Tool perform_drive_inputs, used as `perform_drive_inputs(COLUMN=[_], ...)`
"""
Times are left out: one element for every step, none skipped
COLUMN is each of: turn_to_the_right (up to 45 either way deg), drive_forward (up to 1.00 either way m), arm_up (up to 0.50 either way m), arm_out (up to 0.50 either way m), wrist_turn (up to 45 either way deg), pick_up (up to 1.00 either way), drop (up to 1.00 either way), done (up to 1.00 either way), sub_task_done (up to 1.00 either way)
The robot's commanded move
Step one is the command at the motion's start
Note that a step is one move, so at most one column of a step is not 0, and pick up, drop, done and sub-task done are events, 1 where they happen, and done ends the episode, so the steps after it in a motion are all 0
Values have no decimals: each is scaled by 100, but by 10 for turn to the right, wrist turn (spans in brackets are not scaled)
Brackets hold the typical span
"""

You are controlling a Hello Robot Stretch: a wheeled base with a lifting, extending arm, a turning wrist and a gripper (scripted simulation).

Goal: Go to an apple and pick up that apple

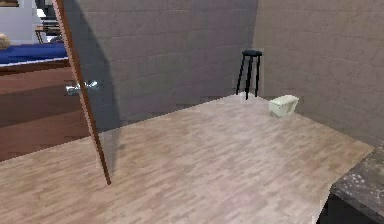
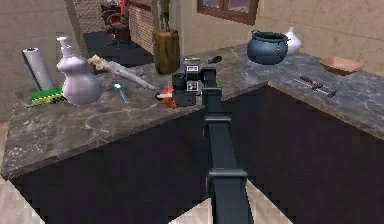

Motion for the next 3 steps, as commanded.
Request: perform_drive_inputs(turn_to_the_right=[0, 0, 0], drive_forward=[0, 0, 0], arm_up=[0, 10, 0], arm_out=[0, 0, 0], wrist_turn=[0, 0, 0], pick_up=[100, 0, 0], drop=[0, 0, 0], done=[0, 0, 100], sub_task_done=[0, 0, 0])
